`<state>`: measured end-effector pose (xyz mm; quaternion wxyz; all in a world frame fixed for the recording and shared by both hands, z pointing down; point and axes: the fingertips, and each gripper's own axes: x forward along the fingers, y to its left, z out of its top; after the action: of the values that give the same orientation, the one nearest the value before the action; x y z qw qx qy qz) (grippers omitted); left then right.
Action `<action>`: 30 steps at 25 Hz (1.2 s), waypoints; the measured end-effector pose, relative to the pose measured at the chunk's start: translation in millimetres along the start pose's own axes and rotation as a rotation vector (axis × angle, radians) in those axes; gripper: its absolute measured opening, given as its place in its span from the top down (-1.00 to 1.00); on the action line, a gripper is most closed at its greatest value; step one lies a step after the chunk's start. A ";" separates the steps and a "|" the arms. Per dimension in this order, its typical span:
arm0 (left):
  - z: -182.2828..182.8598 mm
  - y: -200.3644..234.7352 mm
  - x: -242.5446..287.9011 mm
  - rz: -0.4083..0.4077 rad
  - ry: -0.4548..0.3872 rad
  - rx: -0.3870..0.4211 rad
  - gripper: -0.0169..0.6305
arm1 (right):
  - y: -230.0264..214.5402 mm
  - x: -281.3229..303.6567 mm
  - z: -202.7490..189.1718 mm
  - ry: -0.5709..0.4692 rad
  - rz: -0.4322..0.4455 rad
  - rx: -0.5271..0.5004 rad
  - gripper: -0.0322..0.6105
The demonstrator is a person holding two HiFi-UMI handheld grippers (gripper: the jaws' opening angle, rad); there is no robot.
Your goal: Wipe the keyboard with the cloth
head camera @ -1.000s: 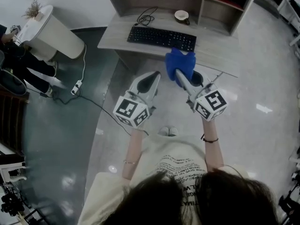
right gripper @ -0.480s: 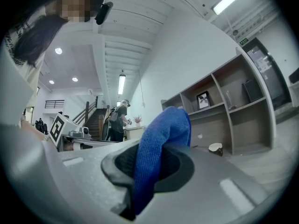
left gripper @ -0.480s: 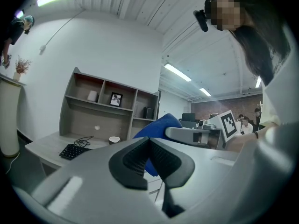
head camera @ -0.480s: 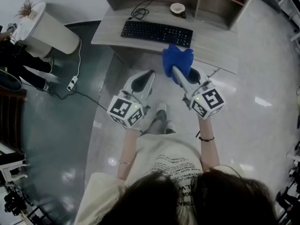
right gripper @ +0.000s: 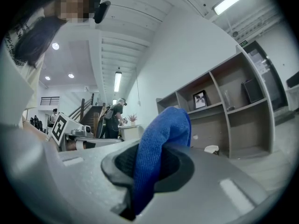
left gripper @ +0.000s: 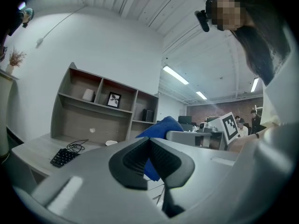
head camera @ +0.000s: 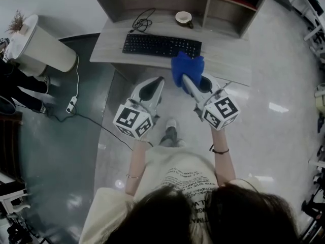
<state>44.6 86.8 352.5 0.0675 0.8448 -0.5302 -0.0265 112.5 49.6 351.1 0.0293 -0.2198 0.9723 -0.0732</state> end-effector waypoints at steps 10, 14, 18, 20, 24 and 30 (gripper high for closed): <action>5.5 35.4 11.8 -0.021 -0.015 -0.014 0.99 | -13.1 29.2 -2.5 0.019 -0.034 0.006 0.72; 11.3 47.5 18.0 -0.034 -0.031 -0.017 0.99 | -18.0 41.1 1.0 0.019 -0.044 -0.001 0.72; 16.1 58.4 26.0 -0.054 -0.037 -0.012 0.99 | -25.9 54.0 5.2 0.016 -0.052 -0.008 0.72; 17.7 65.6 28.6 -0.057 -0.038 -0.011 0.99 | -28.7 60.8 5.4 0.015 -0.052 -0.006 0.72; 18.9 79.6 34.4 -0.062 -0.035 -0.012 0.99 | -32.8 73.5 3.1 0.022 -0.051 -0.004 0.72; 13.0 95.2 48.4 -0.092 -0.009 -0.012 0.99 | -45.5 88.7 -2.6 0.026 -0.075 0.003 0.72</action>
<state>-20.7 1.3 354.6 0.0692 0.8678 -0.4907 -0.0365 51.5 -29.0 358.6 0.0144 -0.2552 0.9636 -0.0785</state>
